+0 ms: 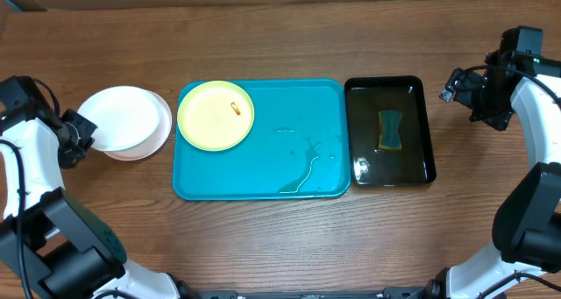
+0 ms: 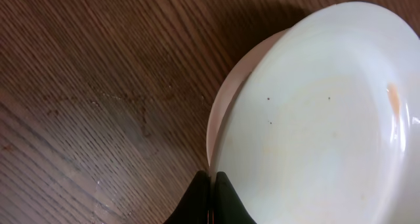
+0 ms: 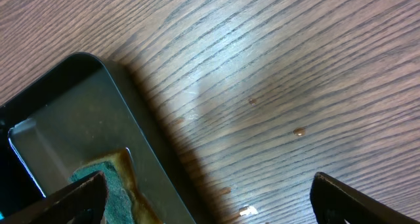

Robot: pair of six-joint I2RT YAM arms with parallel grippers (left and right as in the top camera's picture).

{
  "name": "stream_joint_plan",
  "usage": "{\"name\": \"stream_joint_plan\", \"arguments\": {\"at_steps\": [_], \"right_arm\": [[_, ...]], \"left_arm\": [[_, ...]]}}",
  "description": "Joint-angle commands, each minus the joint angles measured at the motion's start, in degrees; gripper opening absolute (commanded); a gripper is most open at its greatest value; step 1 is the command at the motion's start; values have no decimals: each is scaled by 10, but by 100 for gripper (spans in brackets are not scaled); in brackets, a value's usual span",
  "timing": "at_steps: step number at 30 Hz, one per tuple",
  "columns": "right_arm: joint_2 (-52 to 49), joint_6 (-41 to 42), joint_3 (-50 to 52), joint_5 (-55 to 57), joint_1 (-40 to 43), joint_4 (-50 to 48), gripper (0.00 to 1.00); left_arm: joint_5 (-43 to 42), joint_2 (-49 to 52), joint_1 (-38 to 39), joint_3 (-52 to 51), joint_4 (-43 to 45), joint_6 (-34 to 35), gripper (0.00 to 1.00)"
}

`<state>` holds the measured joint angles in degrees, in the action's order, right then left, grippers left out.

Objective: Clean dirty plates on tray and stack at the side
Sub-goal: 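Release the plate and raise the left gripper off the stack, then move the left gripper to the yellow plate and grip its left rim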

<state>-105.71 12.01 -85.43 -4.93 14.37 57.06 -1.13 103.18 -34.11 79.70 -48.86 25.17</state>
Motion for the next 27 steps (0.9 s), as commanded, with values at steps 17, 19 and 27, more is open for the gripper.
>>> {"name": "stream_joint_plan", "arguments": {"at_steps": [17, 19, 27], "right_arm": [[6, 4, -9, 4, 1, -2, 100], [6, 4, -9, 4, 1, -2, 100], [6, 4, -9, 4, 1, -1, 100]], "left_arm": [[-133, -9, 105, 51, -65, -59, 66], [-132, -7, 143, 48, -69, -59, 59], [-6, 14, 273, 20, -57, -3, 50]]}}
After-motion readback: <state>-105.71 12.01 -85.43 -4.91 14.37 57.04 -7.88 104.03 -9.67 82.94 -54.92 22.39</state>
